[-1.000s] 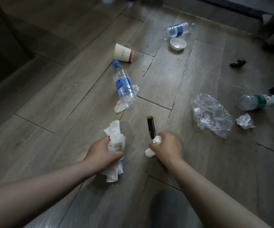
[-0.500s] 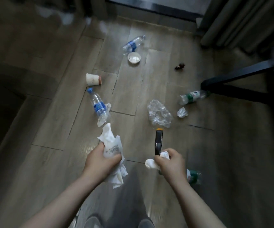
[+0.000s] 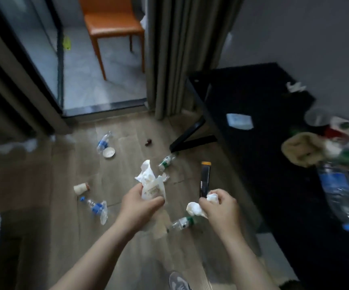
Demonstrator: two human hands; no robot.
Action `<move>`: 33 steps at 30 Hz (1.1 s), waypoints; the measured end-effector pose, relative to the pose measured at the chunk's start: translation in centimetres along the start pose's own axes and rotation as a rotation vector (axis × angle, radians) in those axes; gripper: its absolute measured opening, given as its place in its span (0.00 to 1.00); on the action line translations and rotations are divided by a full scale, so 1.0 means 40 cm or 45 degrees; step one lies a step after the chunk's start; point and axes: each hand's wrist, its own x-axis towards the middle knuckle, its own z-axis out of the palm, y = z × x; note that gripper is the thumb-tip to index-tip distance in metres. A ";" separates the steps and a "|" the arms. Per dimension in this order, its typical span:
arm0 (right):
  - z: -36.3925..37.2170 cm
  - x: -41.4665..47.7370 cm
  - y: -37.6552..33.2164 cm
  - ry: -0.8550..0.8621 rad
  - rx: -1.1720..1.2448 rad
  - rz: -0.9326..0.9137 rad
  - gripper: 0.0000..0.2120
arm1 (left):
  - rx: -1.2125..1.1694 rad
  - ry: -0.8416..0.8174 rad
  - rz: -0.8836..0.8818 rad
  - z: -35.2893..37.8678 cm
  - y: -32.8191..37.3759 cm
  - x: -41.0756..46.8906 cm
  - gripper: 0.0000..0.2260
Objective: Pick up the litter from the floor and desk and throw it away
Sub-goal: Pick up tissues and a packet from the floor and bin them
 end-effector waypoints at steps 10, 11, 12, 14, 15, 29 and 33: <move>-0.502 -0.450 -0.098 0.663 0.337 -0.065 0.07 | 0.077 -0.587 0.425 0.187 0.330 -0.424 0.07; -0.550 -0.491 -0.091 0.743 0.354 -0.050 0.07 | 0.091 -0.659 0.450 0.218 0.347 -0.469 0.07; -0.599 -0.533 -0.080 0.820 0.382 -0.034 0.07 | 0.106 -0.731 0.478 0.251 0.364 -0.519 0.06; -0.698 -0.624 -0.056 0.962 0.452 -0.033 0.06 | 0.136 -0.868 0.543 0.319 0.398 -0.626 0.06; -0.744 -0.672 -0.042 1.029 0.478 -0.044 0.06 | 0.150 -0.930 0.579 0.355 0.410 -0.678 0.06; -1.222 -1.562 0.337 1.911 0.451 0.171 0.06 | 0.152 -1.726 0.777 0.781 0.177 -1.621 0.06; -1.271 -1.816 0.439 2.172 0.459 0.279 0.06 | 0.232 -1.980 0.779 0.858 0.069 -1.886 0.08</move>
